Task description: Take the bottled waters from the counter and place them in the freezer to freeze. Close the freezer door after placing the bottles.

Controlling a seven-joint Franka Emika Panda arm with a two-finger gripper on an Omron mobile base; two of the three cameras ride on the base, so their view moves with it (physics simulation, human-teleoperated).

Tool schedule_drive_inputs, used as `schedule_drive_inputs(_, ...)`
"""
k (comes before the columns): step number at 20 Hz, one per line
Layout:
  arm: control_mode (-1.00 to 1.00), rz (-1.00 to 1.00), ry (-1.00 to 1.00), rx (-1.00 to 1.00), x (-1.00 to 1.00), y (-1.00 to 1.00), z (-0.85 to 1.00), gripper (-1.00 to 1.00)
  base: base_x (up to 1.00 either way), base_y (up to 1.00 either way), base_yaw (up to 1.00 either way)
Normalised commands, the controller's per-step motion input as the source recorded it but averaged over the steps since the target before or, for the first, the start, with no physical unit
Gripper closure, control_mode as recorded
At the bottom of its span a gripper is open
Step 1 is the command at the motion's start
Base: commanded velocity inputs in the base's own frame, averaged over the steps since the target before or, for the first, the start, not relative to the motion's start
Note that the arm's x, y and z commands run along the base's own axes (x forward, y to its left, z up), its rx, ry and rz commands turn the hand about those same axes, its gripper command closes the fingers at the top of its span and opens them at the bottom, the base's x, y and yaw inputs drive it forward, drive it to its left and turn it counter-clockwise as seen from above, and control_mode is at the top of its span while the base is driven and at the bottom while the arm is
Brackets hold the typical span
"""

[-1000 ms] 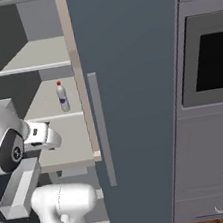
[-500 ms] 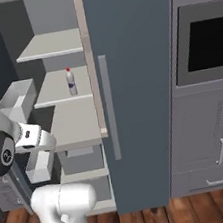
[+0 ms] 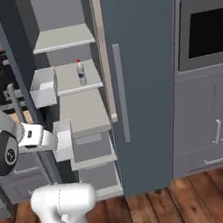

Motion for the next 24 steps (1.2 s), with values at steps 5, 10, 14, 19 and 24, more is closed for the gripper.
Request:
schedule_drive_inputs(5,1.0,0.0,0.0,0.0,0.0,0.0,0.0,-1.0,-1.0,0.69,-0.48)
schedule_drive_inputs(10,1.0,0.0,0.0,0.0,0.0,0.0,0.0,-1.0,-1.0,0.96,-0.41)
schedule_drive_inputs(14,1.0,0.0,0.0,0.0,0.0,0.0,0.0,-1.0,-0.39,1.0,-0.15)
schedule_drive_inputs(19,1.0,0.0,0.0,0.0,0.0,0.0,0.0,-1.0,0.27,1.0,0.13)
schedule_drive_inputs(24,1.0,0.0,0.0,0.0,0.0,0.0,0.0,-1.0,0.98,0.74,0.21)
